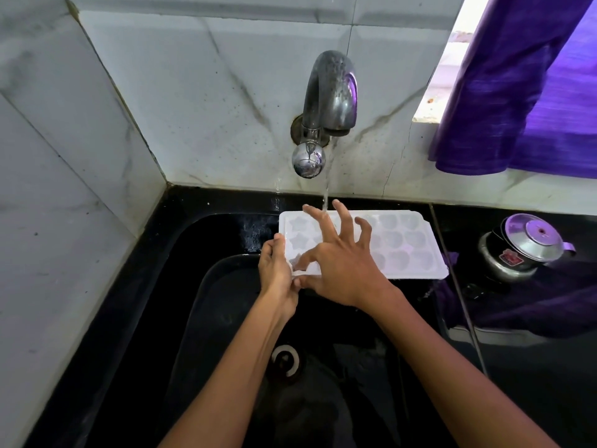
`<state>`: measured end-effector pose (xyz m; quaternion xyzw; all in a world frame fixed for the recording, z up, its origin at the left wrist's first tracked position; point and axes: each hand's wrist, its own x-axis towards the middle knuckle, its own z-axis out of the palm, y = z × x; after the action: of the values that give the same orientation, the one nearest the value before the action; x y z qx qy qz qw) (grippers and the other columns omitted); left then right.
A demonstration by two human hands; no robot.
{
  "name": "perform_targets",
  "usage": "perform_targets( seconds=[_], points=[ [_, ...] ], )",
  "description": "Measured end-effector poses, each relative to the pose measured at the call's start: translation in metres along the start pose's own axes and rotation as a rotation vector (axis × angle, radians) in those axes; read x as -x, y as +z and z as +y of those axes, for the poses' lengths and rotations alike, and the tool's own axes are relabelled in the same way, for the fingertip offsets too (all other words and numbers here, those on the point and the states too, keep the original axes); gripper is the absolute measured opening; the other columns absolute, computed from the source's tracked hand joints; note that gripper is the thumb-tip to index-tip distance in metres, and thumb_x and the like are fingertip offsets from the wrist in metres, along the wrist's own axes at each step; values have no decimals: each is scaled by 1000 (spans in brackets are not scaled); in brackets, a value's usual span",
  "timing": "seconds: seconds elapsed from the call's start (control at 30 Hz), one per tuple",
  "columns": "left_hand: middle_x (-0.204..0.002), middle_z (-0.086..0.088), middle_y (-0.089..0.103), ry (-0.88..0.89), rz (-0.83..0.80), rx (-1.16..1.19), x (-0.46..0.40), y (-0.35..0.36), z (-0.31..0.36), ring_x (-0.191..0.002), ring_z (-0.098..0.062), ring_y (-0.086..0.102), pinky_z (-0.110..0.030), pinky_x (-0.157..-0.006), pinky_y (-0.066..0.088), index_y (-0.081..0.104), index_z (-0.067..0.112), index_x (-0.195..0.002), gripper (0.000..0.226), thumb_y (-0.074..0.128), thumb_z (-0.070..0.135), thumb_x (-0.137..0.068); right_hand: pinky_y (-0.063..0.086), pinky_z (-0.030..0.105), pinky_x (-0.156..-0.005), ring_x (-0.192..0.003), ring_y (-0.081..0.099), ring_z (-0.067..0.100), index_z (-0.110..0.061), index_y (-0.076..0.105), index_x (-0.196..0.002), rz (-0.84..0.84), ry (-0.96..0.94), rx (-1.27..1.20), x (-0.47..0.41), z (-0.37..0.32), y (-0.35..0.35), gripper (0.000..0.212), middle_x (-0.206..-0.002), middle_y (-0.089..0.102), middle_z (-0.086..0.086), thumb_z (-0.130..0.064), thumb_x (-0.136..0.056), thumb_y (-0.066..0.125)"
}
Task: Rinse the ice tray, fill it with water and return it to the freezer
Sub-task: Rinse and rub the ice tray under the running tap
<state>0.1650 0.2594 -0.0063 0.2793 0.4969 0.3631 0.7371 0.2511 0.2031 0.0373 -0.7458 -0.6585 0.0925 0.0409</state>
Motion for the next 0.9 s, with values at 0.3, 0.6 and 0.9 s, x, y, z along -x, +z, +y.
perform_targets(
  seconds=[0.3,0.6,0.9],
  points=[
    [-92,-7,67,27,30,33,8,-5,9,-77,-22,65,-33,-56,57,52,18,-90,22,42,36,-99,17,30,-106,-135,31,12,-30,73,-96,202,113,-292,6,6,-21,15,-134,49,-12,-34,-91,59],
    [-110,-11,67,44,23,-20,9,-34,26,-95,-27,65,-41,-63,59,52,15,-108,25,43,37,-98,38,29,-93,-104,50,19,-9,54,-119,179,331,-1005,-47,27,-45,30,-107,54,5,-6,-98,33],
    [-103,-9,68,63,66,-30,-1,-62,43,-88,-25,66,-39,-64,56,53,15,-98,22,42,34,-99,52,33,-86,-82,50,11,-8,51,-126,145,486,-1323,-112,-8,-74,44,-92,54,0,-33,-91,60]
  ],
)
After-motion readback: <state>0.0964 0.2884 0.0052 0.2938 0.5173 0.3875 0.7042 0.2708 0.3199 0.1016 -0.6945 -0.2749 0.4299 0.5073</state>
